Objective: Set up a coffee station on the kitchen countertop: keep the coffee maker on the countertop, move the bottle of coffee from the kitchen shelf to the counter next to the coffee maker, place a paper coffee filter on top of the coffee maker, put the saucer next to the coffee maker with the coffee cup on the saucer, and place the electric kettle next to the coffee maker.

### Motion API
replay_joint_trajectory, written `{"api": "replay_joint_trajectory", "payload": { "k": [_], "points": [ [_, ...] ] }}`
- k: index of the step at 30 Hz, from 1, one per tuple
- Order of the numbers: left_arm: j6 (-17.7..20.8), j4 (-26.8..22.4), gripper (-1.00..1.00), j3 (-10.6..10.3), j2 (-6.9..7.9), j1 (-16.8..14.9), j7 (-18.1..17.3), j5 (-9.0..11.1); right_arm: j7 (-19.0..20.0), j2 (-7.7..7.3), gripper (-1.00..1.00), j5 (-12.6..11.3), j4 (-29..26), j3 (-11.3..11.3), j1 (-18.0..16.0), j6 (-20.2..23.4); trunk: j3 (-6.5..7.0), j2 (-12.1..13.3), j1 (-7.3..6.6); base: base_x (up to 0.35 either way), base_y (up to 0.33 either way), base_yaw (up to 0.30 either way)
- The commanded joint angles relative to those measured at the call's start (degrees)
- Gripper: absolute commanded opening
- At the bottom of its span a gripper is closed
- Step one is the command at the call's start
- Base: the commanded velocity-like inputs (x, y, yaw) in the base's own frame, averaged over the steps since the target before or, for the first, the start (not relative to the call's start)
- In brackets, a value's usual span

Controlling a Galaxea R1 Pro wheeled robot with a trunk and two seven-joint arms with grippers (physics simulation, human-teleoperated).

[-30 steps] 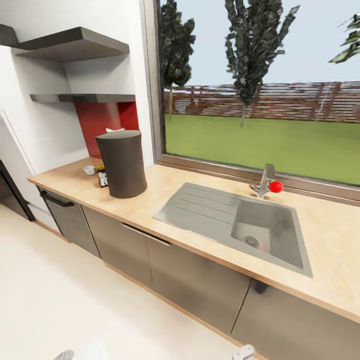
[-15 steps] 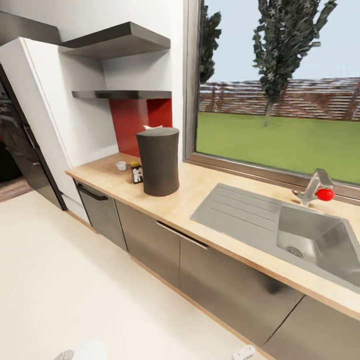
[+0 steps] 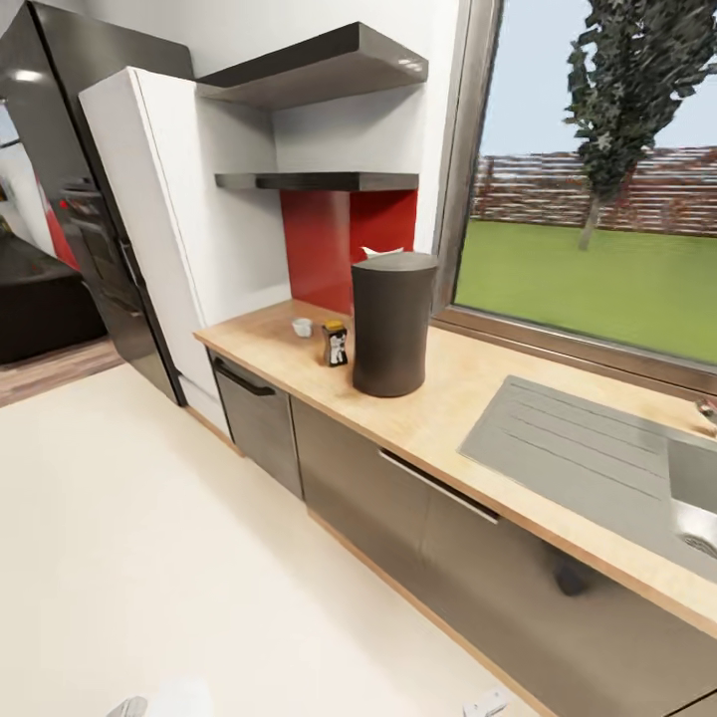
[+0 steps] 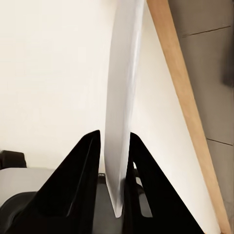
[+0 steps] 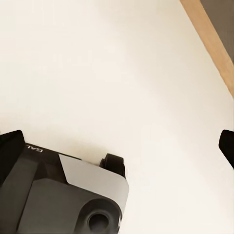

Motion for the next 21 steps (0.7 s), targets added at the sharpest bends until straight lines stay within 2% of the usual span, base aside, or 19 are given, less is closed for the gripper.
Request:
{"api": "replay_joint_trajectory", "payload": {
  "k": [1,21],
  "points": [
    [0.34,-0.03,-1.00,0.41,0.00,-0.02,0.19,-0.21,0.12,-0.01,1.00,-0.59,-0.02,0.48,-0.05,0.18,-0.12,-0.05,0.03,0.230,0.282,0.172],
    [0.34,-0.03,-1.00,0.41,-0.01,0.01,0.07,-0.18,0.30,-0.05,1.00,-0.20,-0.03,0.57,1.45,0.19,-0.23,-0.05,0.03,0.233,0.280,0.017]
  ]
}}
